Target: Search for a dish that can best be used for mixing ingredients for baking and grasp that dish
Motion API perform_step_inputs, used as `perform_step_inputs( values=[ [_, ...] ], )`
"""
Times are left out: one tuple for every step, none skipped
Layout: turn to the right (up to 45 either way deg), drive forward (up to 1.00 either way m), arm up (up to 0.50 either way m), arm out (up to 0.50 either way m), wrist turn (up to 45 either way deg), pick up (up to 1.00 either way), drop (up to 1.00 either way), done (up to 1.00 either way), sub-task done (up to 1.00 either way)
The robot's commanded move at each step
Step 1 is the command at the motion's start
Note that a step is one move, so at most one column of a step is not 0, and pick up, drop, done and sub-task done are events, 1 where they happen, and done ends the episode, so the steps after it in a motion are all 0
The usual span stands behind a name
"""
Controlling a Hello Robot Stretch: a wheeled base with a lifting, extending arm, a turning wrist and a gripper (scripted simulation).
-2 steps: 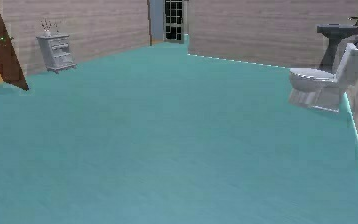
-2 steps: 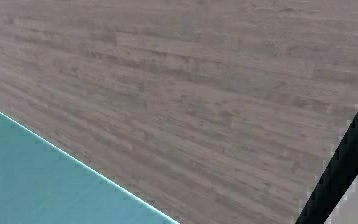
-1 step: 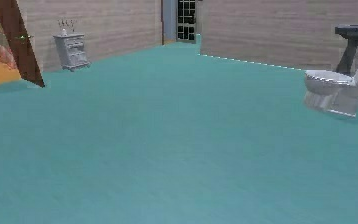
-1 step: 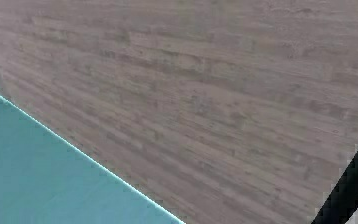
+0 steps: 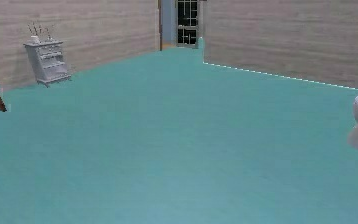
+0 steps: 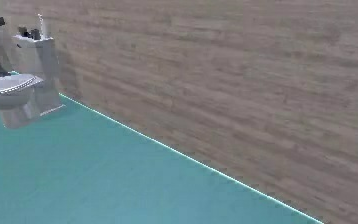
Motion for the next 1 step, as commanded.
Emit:
perform_step_inputs(
  values=[
    [0.0,1.0,0.0,0.0,0.0,0.0,0.0,0.0,0.0]
  ],
)
